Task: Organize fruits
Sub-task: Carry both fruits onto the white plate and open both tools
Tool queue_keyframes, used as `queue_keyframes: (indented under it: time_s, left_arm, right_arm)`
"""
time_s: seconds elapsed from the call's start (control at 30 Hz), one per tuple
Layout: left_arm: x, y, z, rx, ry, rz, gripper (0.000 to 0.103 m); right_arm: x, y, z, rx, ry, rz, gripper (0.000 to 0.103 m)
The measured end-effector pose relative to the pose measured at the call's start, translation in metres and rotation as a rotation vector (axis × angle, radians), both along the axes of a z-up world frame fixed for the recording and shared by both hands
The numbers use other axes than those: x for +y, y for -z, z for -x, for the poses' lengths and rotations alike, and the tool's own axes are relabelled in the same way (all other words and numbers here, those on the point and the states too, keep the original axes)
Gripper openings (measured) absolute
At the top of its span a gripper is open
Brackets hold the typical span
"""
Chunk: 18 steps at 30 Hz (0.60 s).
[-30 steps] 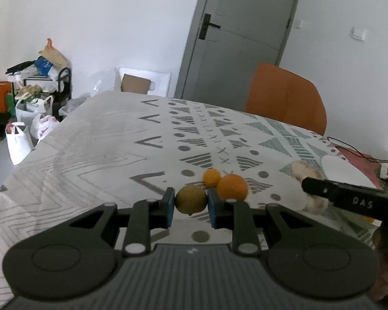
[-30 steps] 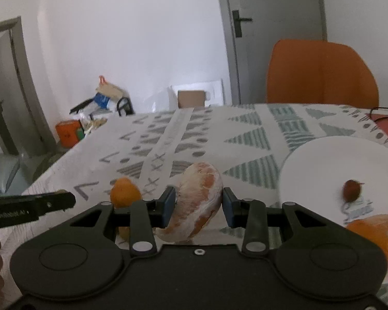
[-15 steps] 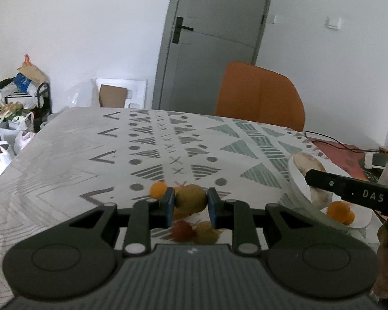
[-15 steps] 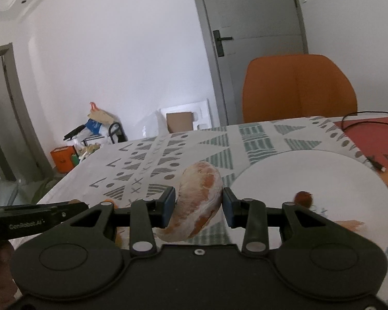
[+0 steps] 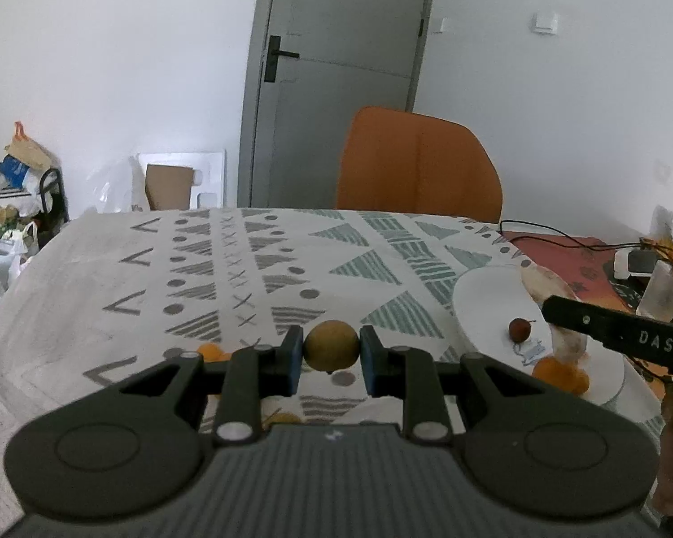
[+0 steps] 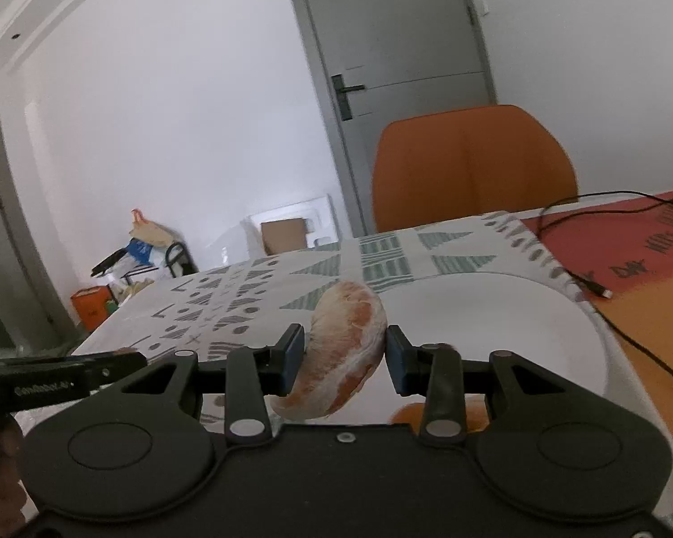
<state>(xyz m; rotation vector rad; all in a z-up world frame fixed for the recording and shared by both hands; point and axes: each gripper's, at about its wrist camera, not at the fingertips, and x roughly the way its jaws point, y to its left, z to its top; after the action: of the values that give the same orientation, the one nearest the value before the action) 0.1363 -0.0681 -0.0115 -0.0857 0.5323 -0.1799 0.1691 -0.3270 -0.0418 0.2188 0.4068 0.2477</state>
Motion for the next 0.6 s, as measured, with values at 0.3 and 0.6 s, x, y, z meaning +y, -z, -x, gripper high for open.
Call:
queue_keyframes:
  time_s: [0.3, 0.6]
  left_arm:
    - [-0.03, -0.002, -0.009, -0.005, 0.042, -0.036, 0.025]
    - [-0.059, -0.001, -0.022, -0.001, 0.086, -0.06, 0.025]
  right_arm:
    - [-0.034, 0.01, -0.001, 0.006, 0.06, -0.031, 0.037]
    - [-0.065, 0.017, -0.005, 0.014, 0.114, -0.044, 0.037]
